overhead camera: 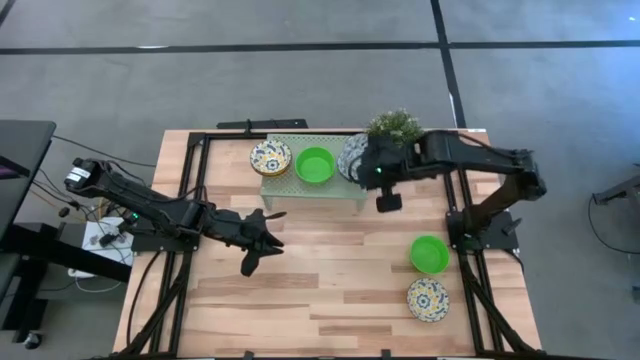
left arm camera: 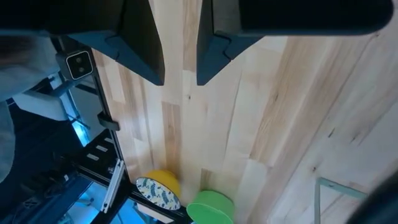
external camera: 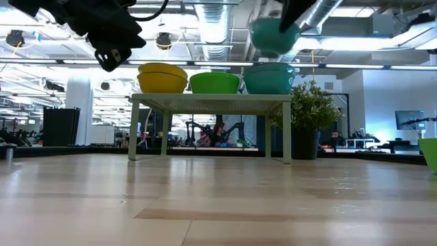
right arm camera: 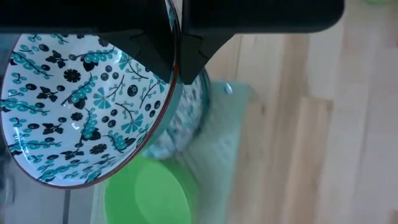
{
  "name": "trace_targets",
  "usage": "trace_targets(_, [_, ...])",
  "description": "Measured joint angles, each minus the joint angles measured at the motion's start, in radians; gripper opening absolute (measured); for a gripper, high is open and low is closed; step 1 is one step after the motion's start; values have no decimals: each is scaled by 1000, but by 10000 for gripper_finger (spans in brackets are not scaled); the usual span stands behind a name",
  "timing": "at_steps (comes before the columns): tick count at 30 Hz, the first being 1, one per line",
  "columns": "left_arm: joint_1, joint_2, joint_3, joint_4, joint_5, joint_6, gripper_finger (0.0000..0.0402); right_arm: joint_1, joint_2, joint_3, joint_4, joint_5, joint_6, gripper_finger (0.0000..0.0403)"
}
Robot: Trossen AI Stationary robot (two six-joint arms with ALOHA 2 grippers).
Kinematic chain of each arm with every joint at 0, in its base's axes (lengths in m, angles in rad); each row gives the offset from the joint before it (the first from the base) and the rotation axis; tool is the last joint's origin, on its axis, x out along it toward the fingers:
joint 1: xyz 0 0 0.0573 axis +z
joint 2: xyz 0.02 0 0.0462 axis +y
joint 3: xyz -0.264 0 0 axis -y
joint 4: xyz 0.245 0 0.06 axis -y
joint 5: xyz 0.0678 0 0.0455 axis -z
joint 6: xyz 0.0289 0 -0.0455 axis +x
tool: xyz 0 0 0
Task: Pick & Place Mini bowls
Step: Stack the blue and white bowl on top of the blue and white bowl on the shelf
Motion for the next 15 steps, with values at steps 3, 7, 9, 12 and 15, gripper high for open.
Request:
trace_targets(3, [0,0,0,7,-12,-7,94,-53,33,0,0,-32,-21,6])
trace_targets(7, [0,0,0,13,-15,-8,94,-92,88,0,-8,-51,-42,4])
trace_targets(9, [0,0,0,14,-15,-8,94,-99,114,-1,-9,-53,-49,5])
trace_targets(12, [0,0,0,14,-16,-8,94,-102,143,0,-6,-66,-89,8])
trace_targets(15, [0,0,0,14,-15,-8,94,-102,162,0,1,-105,-103,8])
